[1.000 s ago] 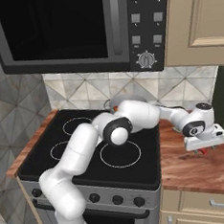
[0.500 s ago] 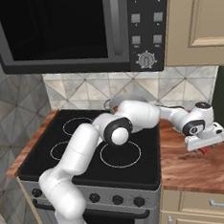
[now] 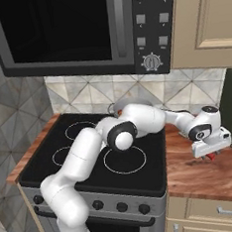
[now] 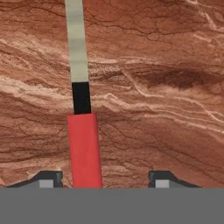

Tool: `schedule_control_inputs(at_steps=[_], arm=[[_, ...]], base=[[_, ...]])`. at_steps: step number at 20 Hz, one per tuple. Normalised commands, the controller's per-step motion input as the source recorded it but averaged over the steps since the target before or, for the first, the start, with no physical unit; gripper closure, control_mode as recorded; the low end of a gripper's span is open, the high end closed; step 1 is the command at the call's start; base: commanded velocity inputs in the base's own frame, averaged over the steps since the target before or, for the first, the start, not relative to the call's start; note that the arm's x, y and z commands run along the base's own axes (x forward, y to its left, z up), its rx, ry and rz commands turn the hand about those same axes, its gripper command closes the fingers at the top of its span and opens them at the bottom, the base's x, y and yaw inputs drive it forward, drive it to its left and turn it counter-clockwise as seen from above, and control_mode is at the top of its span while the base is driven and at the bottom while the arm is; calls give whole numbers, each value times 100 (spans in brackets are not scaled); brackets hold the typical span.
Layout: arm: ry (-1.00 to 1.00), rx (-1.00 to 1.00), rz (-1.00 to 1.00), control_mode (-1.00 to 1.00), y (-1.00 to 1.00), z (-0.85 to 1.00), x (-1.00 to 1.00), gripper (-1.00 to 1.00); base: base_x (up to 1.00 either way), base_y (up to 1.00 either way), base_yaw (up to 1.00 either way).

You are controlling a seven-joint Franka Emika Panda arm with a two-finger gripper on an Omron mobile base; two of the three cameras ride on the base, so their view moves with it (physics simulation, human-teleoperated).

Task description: Put the sweet potato and garlic in the pot. Retrieve the spatula and lightly stir the vegetables in the pot.

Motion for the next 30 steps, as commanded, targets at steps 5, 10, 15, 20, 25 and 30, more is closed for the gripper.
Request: schedule_control_inputs(at_steps=[5,10,15,20,25,30], arm=[[3,6,9,-100,23,-32,-1,100],[1,4,9,-100,31,-30,-15,100],[1,1,10,-100,16,17,-36,100],[-2,0,11,-100,27,50,-63,100],[-7,-1,16,-100,31,55,-48,100],[-3,-6,18,-100,45,45,-45,100]], base=[[0,0,0],[0,0,0],[0,0,0],[0,0,0],[0,0,0],[0,0,0]])
